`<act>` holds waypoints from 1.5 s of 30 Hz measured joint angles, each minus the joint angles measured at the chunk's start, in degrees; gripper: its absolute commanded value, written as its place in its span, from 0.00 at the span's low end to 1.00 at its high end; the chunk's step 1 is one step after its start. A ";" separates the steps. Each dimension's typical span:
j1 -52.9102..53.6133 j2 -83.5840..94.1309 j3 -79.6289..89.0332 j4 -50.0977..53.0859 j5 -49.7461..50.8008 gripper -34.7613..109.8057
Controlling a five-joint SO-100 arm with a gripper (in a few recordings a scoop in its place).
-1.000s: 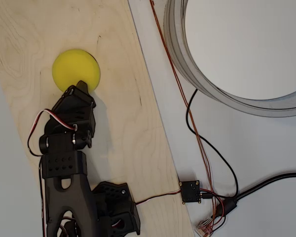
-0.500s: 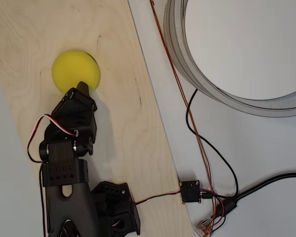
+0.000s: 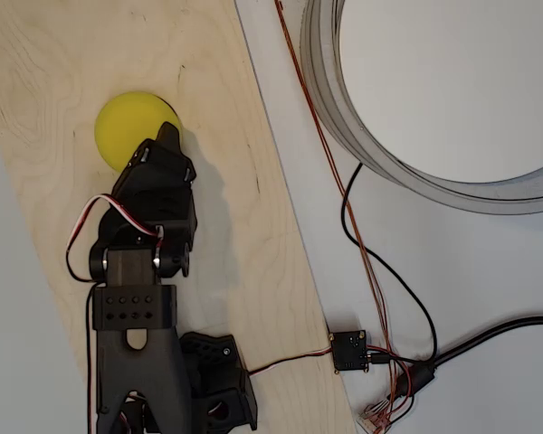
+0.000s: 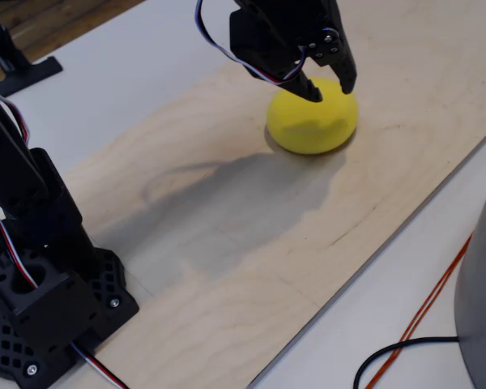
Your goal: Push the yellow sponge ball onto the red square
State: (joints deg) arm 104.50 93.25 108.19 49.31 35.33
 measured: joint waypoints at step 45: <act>-2.02 -11.51 -3.08 -5.89 5.54 0.32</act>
State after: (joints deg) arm 102.48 81.74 105.12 43.42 40.87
